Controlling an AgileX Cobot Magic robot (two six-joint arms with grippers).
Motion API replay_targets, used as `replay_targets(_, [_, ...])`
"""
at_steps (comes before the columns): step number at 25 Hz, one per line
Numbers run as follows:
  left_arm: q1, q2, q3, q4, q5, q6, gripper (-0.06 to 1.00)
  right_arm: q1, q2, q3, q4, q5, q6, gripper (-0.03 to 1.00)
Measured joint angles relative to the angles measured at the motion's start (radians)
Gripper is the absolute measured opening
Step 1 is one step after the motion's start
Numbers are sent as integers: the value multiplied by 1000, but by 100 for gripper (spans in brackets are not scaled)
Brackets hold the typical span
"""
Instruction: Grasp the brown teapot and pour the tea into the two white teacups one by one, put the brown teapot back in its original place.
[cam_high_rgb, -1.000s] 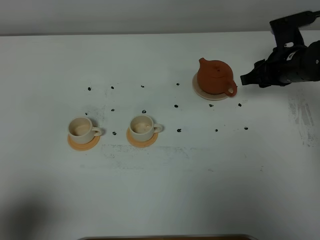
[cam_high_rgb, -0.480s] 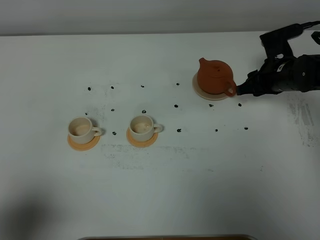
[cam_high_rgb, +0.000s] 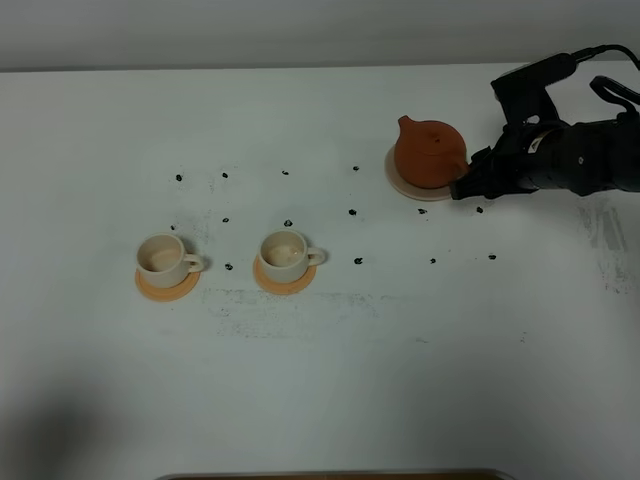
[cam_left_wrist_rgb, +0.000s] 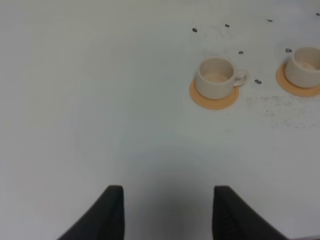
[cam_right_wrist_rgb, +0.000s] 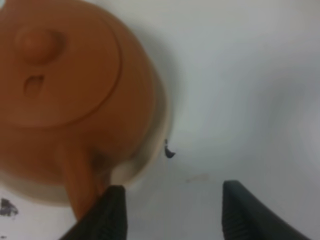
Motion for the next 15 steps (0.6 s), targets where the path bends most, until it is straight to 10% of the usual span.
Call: replay_targets(15, [0,1,0,0,0,0,43,19,0,-33,120,112,-21,45])
